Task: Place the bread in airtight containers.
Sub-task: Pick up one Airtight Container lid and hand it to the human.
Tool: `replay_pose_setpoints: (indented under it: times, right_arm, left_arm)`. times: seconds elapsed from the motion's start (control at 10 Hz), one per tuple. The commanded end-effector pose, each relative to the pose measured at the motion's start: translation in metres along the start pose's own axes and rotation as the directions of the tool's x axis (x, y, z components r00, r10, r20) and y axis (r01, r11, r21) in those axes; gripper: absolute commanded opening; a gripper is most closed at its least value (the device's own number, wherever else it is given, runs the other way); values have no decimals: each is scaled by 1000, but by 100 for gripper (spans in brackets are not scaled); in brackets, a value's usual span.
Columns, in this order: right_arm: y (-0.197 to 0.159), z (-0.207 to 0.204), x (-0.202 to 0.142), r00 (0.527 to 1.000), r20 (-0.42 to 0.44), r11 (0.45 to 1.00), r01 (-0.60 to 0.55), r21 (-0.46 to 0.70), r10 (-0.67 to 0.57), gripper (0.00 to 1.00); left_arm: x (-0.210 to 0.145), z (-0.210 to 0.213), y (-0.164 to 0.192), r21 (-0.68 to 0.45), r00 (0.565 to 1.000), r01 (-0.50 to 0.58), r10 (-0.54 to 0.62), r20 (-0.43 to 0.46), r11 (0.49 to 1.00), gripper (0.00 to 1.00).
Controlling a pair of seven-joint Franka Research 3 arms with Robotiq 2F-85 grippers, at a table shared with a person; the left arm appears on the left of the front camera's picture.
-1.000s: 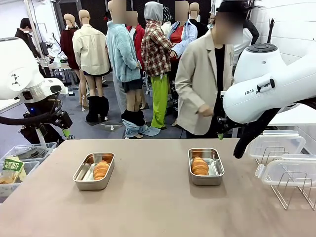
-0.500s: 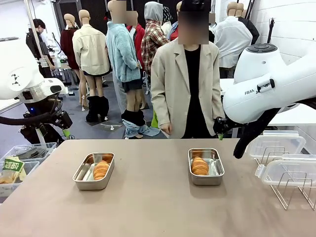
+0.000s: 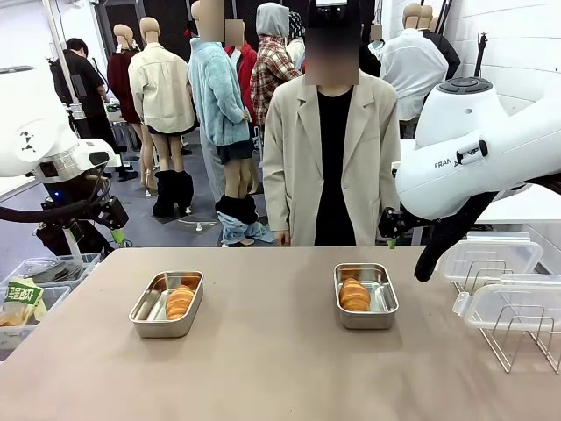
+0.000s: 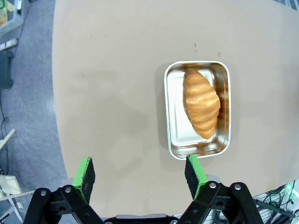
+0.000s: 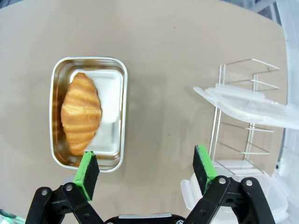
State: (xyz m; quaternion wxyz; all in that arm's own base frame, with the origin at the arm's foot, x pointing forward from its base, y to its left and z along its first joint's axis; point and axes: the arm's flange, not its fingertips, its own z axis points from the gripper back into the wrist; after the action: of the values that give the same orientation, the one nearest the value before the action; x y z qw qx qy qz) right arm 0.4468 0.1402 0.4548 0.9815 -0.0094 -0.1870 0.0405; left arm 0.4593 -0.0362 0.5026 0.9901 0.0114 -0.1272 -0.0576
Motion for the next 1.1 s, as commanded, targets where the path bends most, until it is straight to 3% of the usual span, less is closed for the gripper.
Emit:
replay_pose_setpoints:
  times: [0.0, 1.0]
  right_arm:
    - [2, -2, 2, 1000, 12, 1000, 12, 3, -12, 100]
    - [0, 0, 0, 1000, 0, 1000, 0, 0, 0, 100]
  left_arm:
    - [0, 0, 1, 8, 1000, -9, 9, 0, 1000, 100]
    - [0, 0, 1, 8, 1000, -9, 9, 0, 1000, 100]
